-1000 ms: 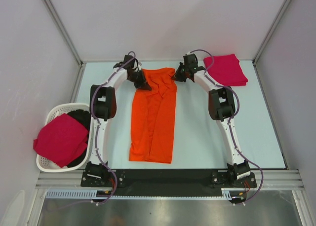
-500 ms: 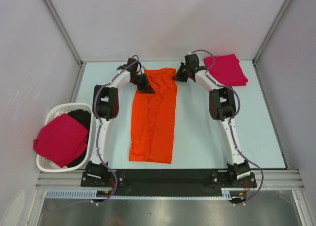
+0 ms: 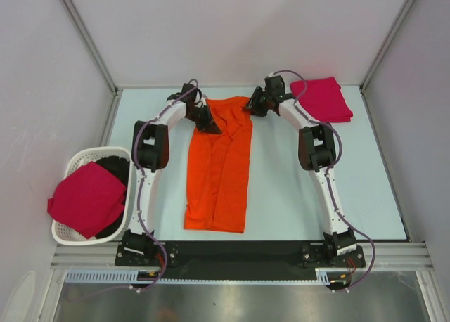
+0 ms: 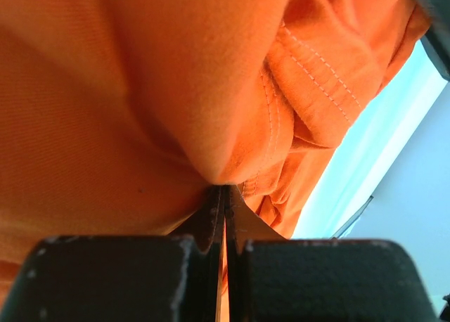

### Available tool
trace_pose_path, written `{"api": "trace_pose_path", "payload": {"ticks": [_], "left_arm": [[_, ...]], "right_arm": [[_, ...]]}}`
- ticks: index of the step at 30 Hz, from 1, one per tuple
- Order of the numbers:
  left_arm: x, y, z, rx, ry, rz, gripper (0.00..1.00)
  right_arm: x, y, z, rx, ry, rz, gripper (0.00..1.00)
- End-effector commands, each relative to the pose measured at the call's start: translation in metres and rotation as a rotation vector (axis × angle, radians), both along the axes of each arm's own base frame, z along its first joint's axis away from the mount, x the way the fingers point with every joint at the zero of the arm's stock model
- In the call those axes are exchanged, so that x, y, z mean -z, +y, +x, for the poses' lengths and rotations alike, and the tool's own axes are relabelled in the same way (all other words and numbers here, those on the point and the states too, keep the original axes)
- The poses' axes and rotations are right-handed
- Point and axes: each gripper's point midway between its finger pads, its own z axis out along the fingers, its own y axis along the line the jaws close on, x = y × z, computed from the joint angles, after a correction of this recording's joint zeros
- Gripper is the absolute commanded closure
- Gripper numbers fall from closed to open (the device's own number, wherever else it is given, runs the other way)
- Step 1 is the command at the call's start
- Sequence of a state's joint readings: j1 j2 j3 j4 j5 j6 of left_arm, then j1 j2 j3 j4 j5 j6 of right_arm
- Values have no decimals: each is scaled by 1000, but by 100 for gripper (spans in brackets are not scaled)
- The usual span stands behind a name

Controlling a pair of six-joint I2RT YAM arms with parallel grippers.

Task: Fold and stack the t-shirts
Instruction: Rotate the tshirt 90 degrees

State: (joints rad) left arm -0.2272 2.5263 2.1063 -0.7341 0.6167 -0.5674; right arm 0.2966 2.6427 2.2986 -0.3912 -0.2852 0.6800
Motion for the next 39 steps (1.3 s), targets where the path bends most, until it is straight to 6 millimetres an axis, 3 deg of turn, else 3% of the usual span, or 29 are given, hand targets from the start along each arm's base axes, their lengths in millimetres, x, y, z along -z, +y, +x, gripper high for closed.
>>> {"api": "trace_pose_path", "payload": {"ticks": [1, 3, 4, 5, 6, 8, 9, 11, 12, 13, 14, 15, 18, 20, 21, 25, 30, 36, 39], "left_arm": [[-9, -10, -18, 59, 10, 0, 99], [-31, -10, -14, 55, -30, -24, 85], [-59, -11, -10, 53, -86, -45, 79], [-75, -11, -9, 53, -115, -66, 63], [-87, -10, -8, 47, -135, -76, 56], [-129, -4, -3, 32, -233, -91, 40], [-141, -1, -1, 22, -258, -94, 37], [-157, 10, 7, -9, -303, -77, 32], [-163, 15, 13, -31, -324, -59, 31], [-165, 19, 16, -42, -327, -58, 31], [-165, 26, 20, -59, -325, -60, 30], [-168, 28, 25, -66, -335, -59, 30], [-160, 34, 28, -80, -312, -49, 30], [-151, 38, 26, -74, -303, -17, 30], [-144, 40, 24, -75, -287, -1, 30], [-122, 55, 19, -96, -246, 110, 29], [-123, 77, 22, -129, -266, 236, 27], [-124, 112, 54, -251, -301, 339, 26], [-107, 116, 72, -298, -271, 287, 26]], "right_arm": [[-33, -8, 7, -67, -75, 13, 47], [-67, -10, 6, -74, -130, 4, 27], [-80, -14, 8, -70, -167, -20, 20], [-114, -16, 7, -61, -223, -23, 14], [-126, -18, 7, -53, -253, -30, 2], [-155, -20, 9, -40, -323, -29, 0], [-177, -18, 14, -39, -380, -13, 1], [-194, -8, 17, -55, -409, 42, 0], [-177, -1, 23, -69, -383, 61, 0], [-205, 11, 25, -106, -434, 120, 0], [-211, 17, 26, -120, -441, 153, 0], [-188, 25, 31, -122, -394, 190, 0], [-194, 45, 29, -150, -399, 298, 0], [-181, 55, 24, -168, -351, 349, 1], [-186, 60, 21, -180, -346, 387, 2], [-173, 86, 9, -228, -273, 483, 10], [-144, 108, -8, -280, -184, 509, 16], [-135, 132, -35, -353, -103, 550, 28], [-136, 137, -50, -393, -75, 545, 40]]}}
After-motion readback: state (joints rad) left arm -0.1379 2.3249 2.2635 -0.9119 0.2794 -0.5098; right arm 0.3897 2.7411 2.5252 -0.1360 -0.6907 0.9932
